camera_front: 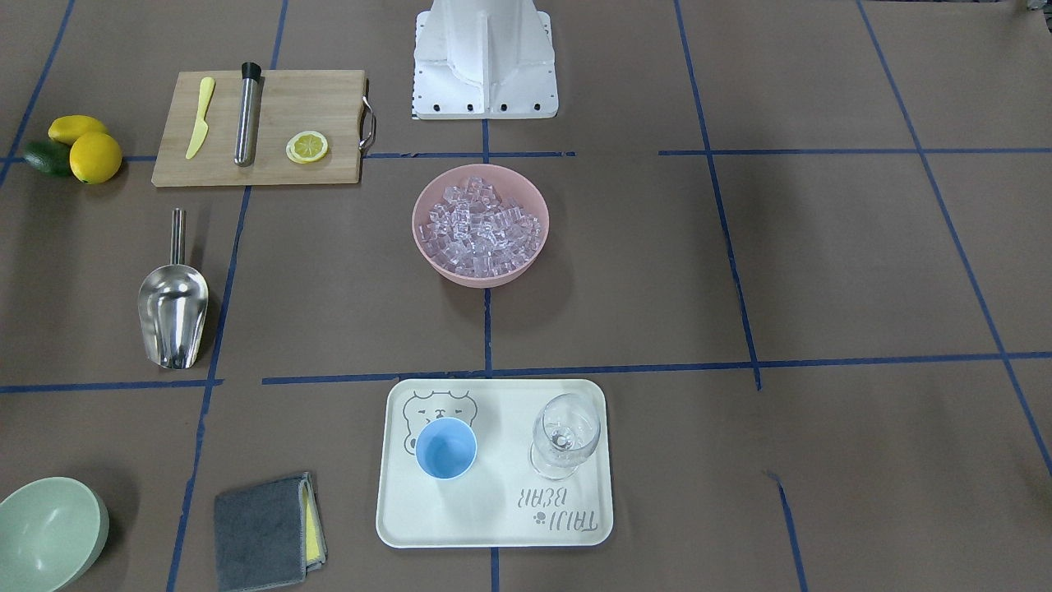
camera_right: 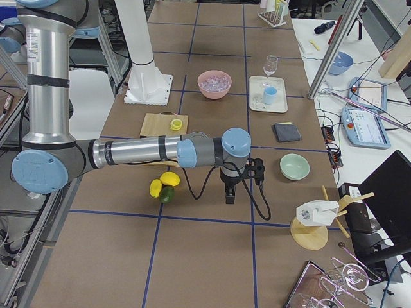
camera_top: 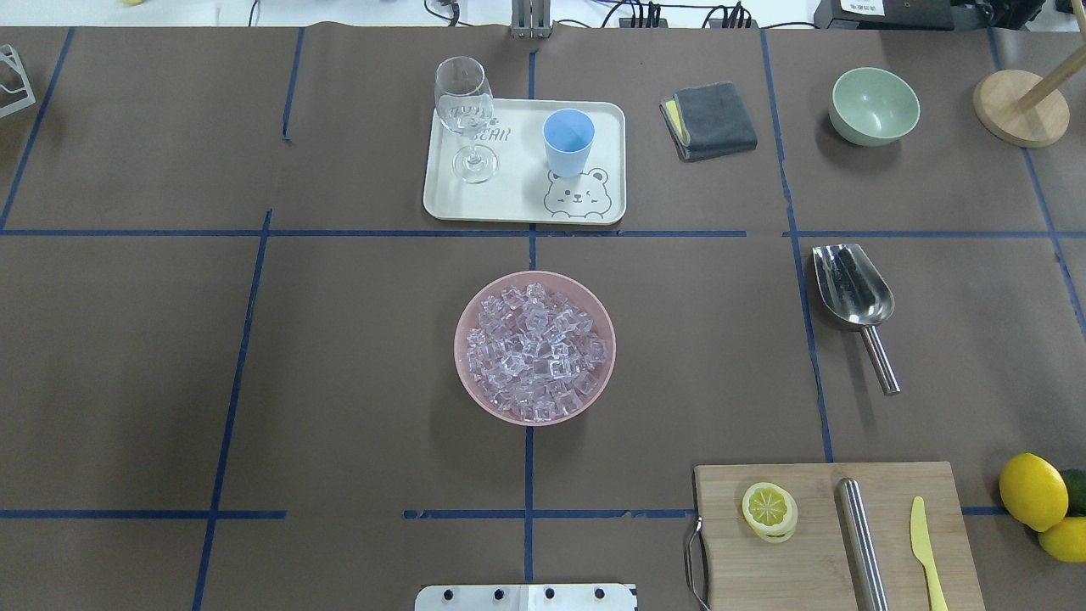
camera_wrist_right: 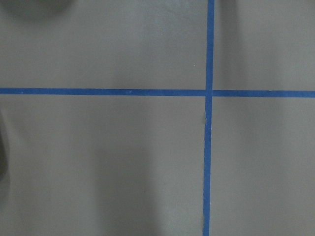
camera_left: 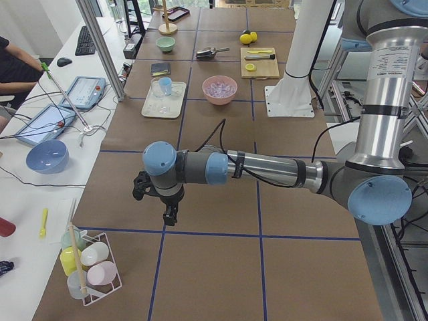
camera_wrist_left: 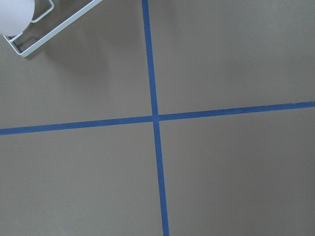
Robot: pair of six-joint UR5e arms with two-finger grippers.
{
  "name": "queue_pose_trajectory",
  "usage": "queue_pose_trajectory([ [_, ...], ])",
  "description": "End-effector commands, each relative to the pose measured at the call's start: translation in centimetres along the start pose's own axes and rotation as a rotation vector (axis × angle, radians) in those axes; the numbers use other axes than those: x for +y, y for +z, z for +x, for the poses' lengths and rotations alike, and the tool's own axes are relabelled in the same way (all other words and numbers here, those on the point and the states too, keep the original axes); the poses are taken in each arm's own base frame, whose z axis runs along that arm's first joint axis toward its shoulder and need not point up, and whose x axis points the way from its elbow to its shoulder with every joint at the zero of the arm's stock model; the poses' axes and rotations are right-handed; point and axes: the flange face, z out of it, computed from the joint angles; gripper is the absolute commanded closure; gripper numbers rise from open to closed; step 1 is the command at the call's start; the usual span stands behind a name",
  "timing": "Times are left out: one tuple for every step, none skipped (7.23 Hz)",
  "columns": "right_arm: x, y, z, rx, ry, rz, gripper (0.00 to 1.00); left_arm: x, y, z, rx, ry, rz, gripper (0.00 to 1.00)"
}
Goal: Put ice in cup with scoop
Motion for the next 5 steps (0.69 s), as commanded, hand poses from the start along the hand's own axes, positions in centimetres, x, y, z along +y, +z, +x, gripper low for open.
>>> queue_pose_trajectory([
  [0.0,0.0,0.0,0.001,0.003,0.001,0.00,-0.7,-0.6,0.8,-0.003,0.017,0.013,0.00],
  [0.1,0.1,0.1,0.001,0.004,0.000,0.00,-0.7,-1.2,1.4,-0.004,0.027,0.023,0.00],
  [0.1,0.1,0.1,-0.002,0.010,-0.001,0.00,-0.7,-1.7,1.9,-0.006,0.038,0.035,0.00],
  [0.0,-0.1,-0.2,-0.012,0.006,0.003,0.00,-0.7,-1.9,2.2,-0.003,0.039,0.039,0.00],
  [-0.1,-0.2,-0.5,-0.018,0.004,0.003,0.00,-0.8,-2.0,2.3,0.004,0.043,0.042,0.00],
])
